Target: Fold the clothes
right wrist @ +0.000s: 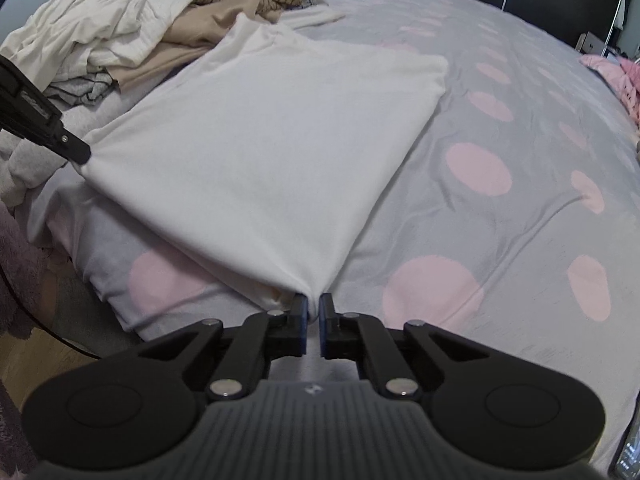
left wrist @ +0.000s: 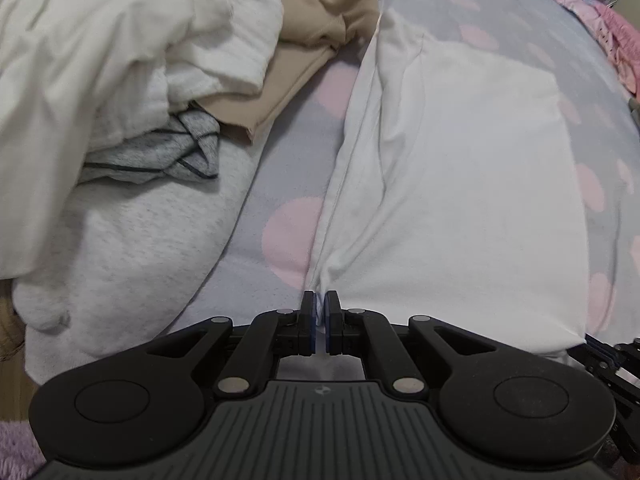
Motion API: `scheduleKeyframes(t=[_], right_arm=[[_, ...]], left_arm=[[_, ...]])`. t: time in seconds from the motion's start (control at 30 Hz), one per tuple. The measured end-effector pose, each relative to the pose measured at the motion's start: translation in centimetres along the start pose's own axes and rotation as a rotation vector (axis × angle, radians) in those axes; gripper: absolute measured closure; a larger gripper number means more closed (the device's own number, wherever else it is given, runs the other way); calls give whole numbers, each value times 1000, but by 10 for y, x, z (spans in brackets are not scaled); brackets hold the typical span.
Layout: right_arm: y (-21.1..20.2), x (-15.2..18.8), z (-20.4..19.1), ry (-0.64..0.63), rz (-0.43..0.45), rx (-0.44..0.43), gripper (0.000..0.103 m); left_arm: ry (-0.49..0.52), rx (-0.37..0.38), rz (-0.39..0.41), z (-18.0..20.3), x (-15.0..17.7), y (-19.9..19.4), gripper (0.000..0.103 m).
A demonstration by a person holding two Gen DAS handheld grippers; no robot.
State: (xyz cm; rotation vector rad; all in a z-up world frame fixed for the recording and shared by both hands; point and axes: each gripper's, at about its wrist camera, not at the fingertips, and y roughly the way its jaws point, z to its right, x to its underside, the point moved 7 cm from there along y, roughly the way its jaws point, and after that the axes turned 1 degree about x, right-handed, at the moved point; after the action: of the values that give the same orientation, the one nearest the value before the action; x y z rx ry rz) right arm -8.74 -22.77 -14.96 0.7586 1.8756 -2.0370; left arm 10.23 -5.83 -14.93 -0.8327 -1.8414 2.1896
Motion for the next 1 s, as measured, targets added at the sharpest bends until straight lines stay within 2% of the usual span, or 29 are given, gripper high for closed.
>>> scheduleKeyframes(t=[0.13, 0.23, 0.37, 0.53, 0.63, 0.73, 0.77, 0.87, 1.0], right_arm=[[3, 6, 1, -3, -46, -4, 97], [1, 10, 7, 22, -78, 16, 96], [-14, 2, 18, 65, -18, 39, 94], [-30, -13, 32, 111, 77, 79, 94], [-26, -22, 44, 172, 99, 59, 78], [-23, -35, 53, 227, 126, 47, 67], [-22, -39, 55, 245, 136, 43, 62], [-19, -52, 62, 293, 158, 37, 58], [-6, -73, 69, 345, 170, 43, 56]], left_arm=[[29, -36, -15, 1, 4, 1, 93], [76, -77, 4, 3, 7, -10, 87], [132, -75, 95, 14, 2, -30, 84], [109, -26, 215, 21, -18, -44, 81], [81, -25, 251, 22, -32, -44, 80], [66, -52, 231, 21, -46, -31, 79], [66, -53, 222, 21, -49, -28, 76], [73, -54, 207, 25, -62, -21, 63], [54, -43, 213, 26, -81, -9, 62]])
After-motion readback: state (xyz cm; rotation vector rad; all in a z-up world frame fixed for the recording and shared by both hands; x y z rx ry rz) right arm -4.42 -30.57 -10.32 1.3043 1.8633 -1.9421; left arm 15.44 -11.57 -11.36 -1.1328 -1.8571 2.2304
